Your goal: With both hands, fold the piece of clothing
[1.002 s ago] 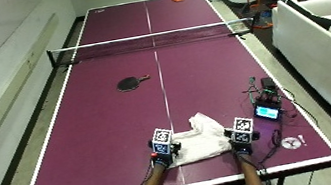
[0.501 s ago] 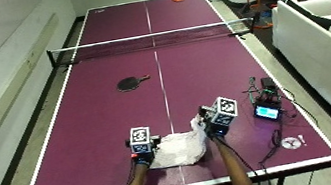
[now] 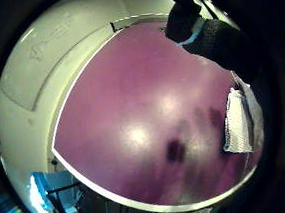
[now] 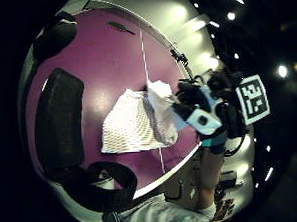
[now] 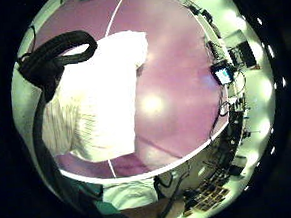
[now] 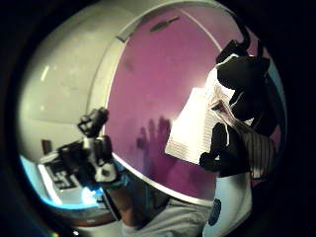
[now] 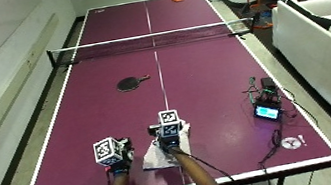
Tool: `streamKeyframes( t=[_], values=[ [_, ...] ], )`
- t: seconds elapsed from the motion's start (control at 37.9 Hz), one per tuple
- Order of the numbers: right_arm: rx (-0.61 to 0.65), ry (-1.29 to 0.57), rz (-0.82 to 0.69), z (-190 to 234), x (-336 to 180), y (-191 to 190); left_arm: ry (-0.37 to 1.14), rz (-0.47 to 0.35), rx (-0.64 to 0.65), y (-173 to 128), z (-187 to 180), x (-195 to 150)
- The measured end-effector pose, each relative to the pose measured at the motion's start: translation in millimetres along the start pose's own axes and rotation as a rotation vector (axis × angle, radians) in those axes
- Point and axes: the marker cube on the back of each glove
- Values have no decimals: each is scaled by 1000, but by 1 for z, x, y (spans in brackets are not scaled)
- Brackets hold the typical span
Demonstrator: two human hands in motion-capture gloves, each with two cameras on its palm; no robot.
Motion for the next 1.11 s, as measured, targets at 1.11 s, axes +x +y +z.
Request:
streamKeyframes(
  t=[1.11],
  values=[
    [-77,262,171,-28,172,61,-168,249,-13,26,-56,106]
  ],
)
